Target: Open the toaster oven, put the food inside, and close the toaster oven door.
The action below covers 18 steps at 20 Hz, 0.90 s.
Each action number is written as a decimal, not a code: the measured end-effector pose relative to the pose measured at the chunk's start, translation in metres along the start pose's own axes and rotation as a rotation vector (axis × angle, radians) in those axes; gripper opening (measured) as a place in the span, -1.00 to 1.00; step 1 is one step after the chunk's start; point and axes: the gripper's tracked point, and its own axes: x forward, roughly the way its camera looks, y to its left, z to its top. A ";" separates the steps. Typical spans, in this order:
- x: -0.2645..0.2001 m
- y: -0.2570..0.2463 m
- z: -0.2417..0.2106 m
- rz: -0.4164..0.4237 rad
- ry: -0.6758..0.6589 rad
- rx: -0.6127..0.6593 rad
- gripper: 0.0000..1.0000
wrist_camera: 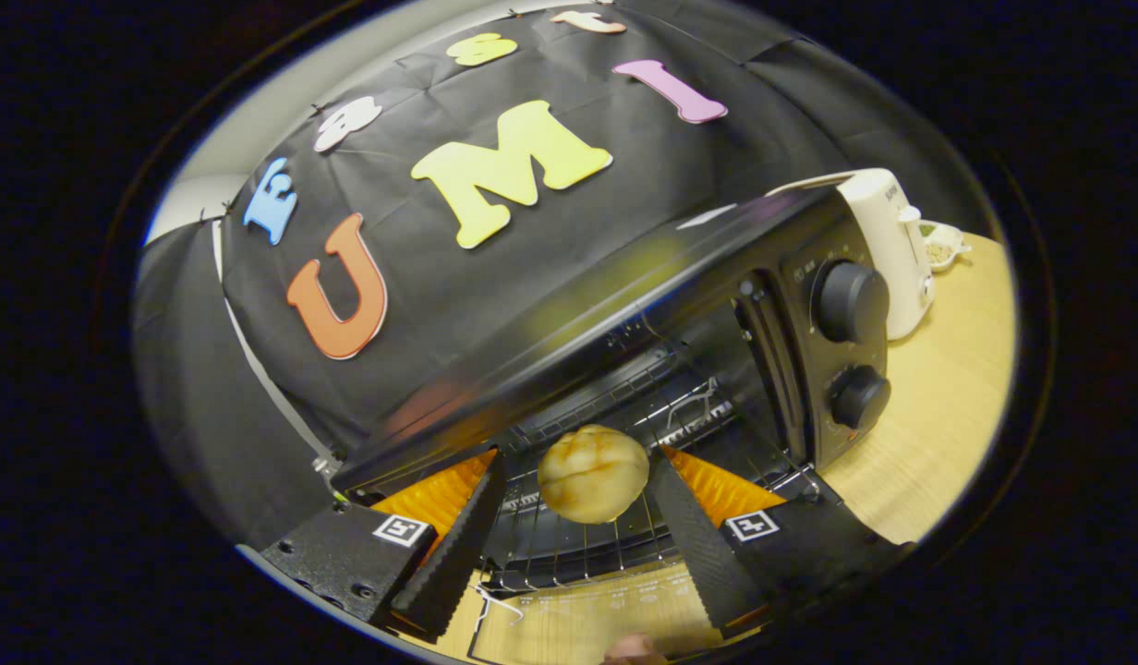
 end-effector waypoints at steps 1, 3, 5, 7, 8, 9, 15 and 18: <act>-0.008 0.004 0.003 0.002 -0.002 -0.015 1.00; -0.029 0.010 -0.001 -0.007 0.050 -0.064 1.00; -0.052 0.022 -0.011 0.019 0.123 -0.120 1.00; -0.072 0.022 -0.018 -0.005 0.165 -0.182 1.00; -0.077 0.019 -0.020 -0.034 0.169 -0.233 1.00; -0.085 0.016 -0.024 -0.066 0.176 -0.284 1.00; -0.125 0.003 -0.076 -0.182 0.328 -0.391 1.00; -0.136 -0.003 -0.093 -0.217 0.346 -0.460 1.00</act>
